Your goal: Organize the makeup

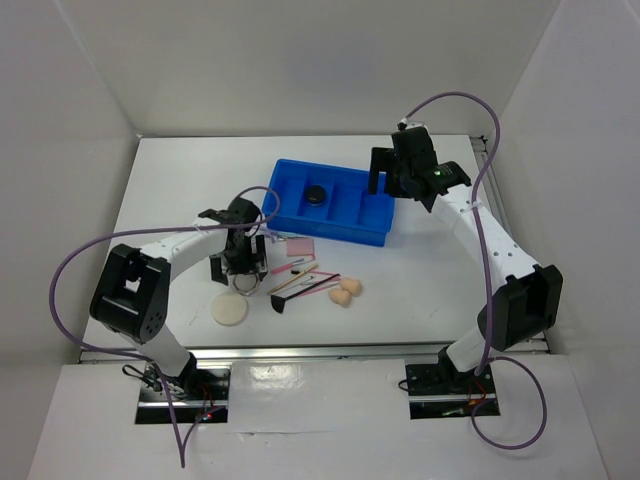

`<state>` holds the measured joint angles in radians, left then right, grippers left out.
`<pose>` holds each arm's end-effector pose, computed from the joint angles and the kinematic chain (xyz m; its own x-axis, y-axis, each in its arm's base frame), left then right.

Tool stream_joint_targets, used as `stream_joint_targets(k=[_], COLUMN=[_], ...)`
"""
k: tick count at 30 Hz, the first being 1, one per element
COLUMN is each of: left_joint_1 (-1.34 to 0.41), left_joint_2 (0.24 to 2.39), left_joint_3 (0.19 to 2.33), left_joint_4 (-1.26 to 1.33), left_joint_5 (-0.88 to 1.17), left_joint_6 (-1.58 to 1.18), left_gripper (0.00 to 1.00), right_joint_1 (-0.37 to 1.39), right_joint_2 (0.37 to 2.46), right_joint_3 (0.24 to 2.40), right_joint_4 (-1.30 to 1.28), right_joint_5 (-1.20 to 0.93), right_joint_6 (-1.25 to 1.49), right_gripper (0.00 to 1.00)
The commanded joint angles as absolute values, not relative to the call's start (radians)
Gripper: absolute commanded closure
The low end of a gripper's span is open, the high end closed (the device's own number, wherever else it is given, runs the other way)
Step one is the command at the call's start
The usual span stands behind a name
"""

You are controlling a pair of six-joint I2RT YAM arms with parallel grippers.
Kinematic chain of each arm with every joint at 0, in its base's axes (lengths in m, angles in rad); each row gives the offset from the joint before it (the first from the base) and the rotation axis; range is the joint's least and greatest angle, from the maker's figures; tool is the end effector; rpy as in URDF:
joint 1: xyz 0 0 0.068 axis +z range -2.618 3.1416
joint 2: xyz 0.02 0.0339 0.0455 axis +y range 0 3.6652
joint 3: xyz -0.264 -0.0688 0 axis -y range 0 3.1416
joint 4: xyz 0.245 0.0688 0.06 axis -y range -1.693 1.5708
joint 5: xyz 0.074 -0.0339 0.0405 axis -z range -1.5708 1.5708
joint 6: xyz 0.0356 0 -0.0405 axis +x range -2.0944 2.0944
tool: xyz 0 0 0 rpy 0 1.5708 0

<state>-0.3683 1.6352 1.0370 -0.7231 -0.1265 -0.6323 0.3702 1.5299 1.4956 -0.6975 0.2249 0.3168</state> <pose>0.2817 -0.1039 0.1826 -0.9232 -0.2722 -0.2714 -0.2696 0.9618 -0.0473 0.3170 0.1145 0.3562 -0.6536 0.0721 -0.7534 0.0059 0.9959 0.0902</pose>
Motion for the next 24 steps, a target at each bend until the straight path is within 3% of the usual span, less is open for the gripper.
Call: stream_joint_targets(k=[1,8,22,24], left_joint_1=[-0.373,-0.373,-0.373,-0.373], left_joint_2=[1.641,1.641,1.669,1.66], left_joint_3=[1.043,1.034,1.034,1.034], left_joint_4=[-0.709,-0.673,-0.655,-0.646], left_joint_5=[-0.16,-0.16,-0.104,-0.104], left_joint_6=[-0.62,-0.6,-0.569,-0.569], left_gripper=[0.0,0.14,0.1,0.16], right_joint_1=[0.373,0.373,0.373,0.373], right_joint_2=[1.497,1.506,1.516,1.526], right_joint_3=[1.496,1.496,1.505,1.505], right_joint_4=[-0.71,-0.719,-0.719,-0.719], right_joint_5=[0.241,0.241,0.25,0.241], right_joint_6=[0.313,0.313,0.313,0.313], right_gripper=[0.01,0.01,0.01,0.01])
